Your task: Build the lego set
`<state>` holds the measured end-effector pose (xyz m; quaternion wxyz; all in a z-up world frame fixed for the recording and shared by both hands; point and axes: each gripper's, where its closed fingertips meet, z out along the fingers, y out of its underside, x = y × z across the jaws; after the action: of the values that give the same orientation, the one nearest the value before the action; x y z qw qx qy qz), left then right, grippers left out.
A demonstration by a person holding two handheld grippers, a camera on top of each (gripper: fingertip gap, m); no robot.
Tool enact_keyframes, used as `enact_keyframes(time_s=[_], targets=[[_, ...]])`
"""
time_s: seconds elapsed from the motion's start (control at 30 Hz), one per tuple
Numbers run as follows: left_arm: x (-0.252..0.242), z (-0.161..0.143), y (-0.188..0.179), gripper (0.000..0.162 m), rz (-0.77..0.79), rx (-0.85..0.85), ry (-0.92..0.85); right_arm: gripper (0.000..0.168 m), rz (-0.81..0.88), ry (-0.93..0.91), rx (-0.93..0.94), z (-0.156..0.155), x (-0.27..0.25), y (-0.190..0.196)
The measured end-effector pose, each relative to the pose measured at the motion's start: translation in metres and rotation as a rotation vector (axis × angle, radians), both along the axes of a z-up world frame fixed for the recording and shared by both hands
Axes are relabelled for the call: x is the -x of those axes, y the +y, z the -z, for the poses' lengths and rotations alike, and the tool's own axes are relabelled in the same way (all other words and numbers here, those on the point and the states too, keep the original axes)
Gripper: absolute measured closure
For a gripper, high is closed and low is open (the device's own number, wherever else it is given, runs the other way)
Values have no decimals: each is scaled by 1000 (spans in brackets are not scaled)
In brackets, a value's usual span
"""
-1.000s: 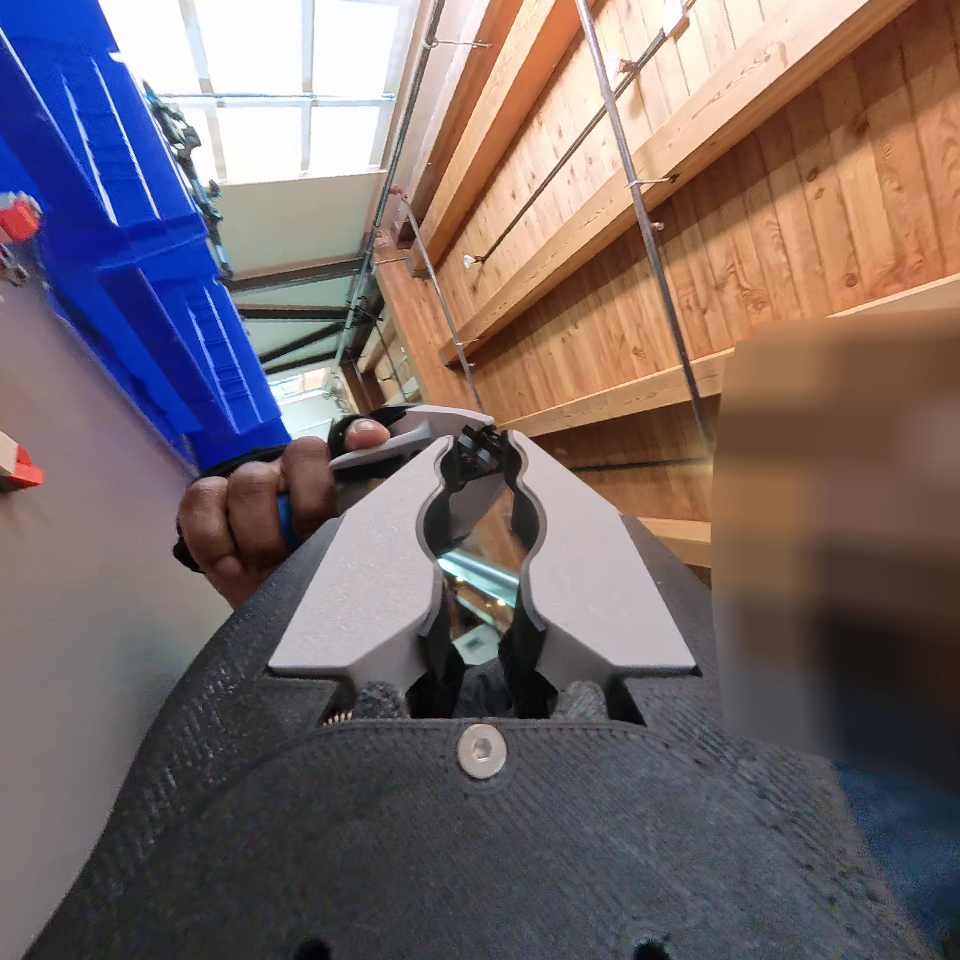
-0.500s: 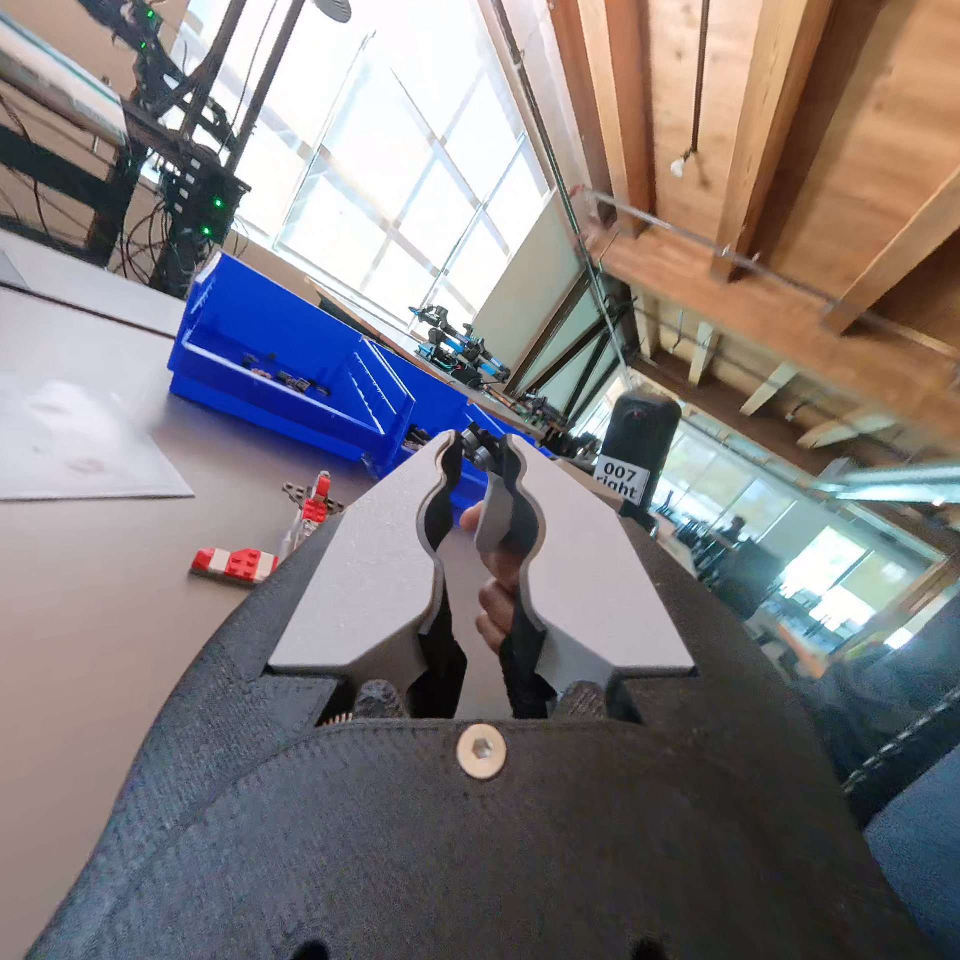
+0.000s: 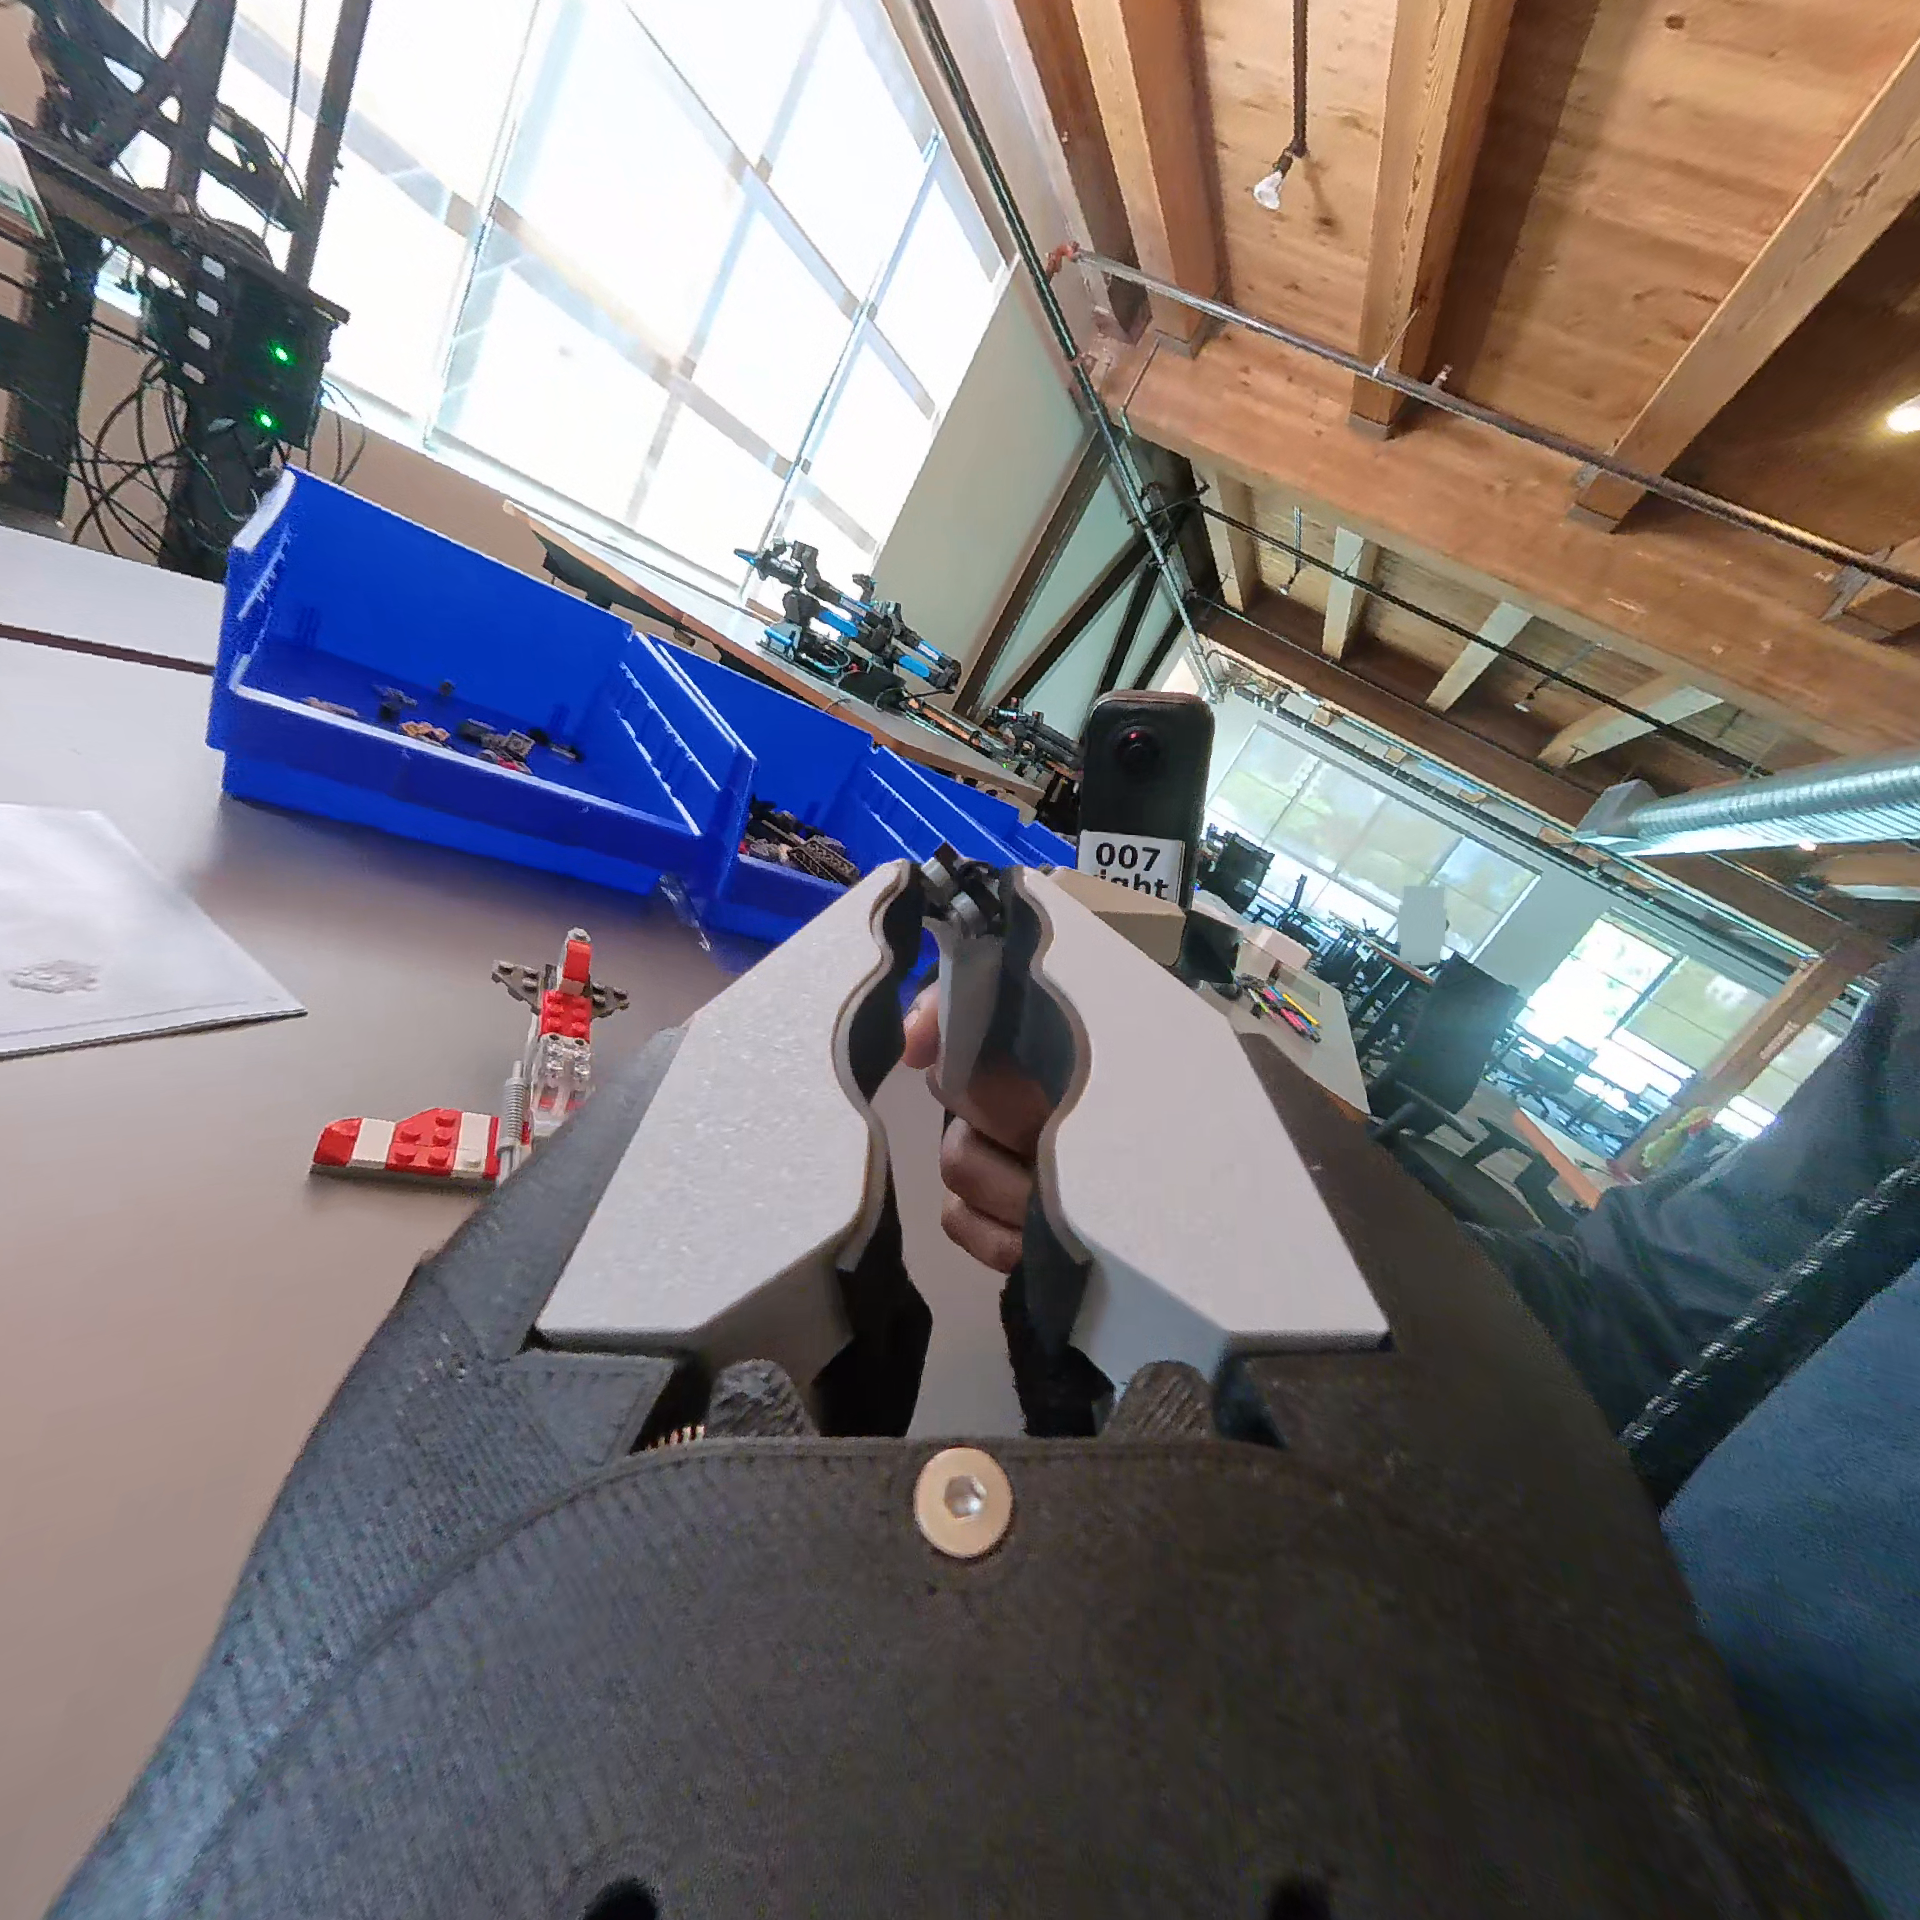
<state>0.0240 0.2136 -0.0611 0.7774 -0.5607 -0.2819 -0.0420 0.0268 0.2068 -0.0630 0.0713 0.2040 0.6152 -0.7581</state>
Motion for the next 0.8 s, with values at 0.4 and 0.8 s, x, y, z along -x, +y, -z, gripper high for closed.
enact_keyframes(time_s=[0.4,0.8], targets=[[-7,6,3,152,172,-82,-236,152,-9,163,-144,2,-2,4],[14,10,-3,152,-174,203,49,155,167,214,-262,9,13,4]])
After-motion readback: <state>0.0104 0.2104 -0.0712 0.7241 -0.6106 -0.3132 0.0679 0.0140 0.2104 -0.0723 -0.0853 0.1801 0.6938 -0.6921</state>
